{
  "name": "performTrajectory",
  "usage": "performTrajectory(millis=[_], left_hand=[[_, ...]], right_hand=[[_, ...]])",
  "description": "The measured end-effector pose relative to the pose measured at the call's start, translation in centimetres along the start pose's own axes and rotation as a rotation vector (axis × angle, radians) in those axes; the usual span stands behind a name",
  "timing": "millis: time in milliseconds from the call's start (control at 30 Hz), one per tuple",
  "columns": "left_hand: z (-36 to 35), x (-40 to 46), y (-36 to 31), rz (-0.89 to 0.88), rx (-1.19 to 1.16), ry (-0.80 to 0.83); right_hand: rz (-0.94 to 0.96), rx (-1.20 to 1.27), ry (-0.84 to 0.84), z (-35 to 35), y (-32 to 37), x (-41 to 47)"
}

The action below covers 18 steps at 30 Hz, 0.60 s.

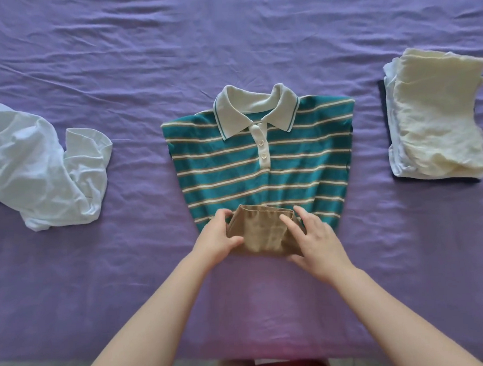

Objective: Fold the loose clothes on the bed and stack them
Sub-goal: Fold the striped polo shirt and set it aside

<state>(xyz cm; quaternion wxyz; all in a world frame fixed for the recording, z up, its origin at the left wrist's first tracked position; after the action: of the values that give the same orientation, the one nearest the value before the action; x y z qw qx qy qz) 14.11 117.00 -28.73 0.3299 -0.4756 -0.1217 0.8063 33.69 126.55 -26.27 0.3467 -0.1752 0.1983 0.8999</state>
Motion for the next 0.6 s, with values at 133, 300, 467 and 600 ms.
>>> performTrajectory(millis=[133, 300, 467, 600], left_hand=[[1.1, -0.3, -0.2, -0.08, -0.003, -0.123], [5.7, -0.6, -2.5, -0.172, -0.295, -0.391], [9.4, -0.6, -5.7, -0.316, -0.122, -0.58], [11.5, 0.4, -7.3, -0.329, -0.018, -0.645]], right_hand=[[-0.102, 0.239, -0.202, 0.4, -0.9, -1.0], [-0.23, 0.865, -0.228, 3.2, -3.9, 0.6], [-0.266, 1.113, -0.329, 7.9, -5.9, 2.9], [-0.26, 0.896, -0.515, 11.0, -6.8, 5.2]])
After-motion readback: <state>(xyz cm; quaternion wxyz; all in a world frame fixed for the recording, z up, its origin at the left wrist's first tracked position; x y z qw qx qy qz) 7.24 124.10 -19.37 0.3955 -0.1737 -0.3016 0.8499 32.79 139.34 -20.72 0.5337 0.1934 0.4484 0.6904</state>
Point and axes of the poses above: each hand's wrist, its own x-axis towards the middle knuckle, its own z-axis out of the back of the hand, y = z × x, the point moved 6 cm from there along x, towards the middle knuckle, and after that the axes turned 2 degrees about -z, right-handed, at the moved point
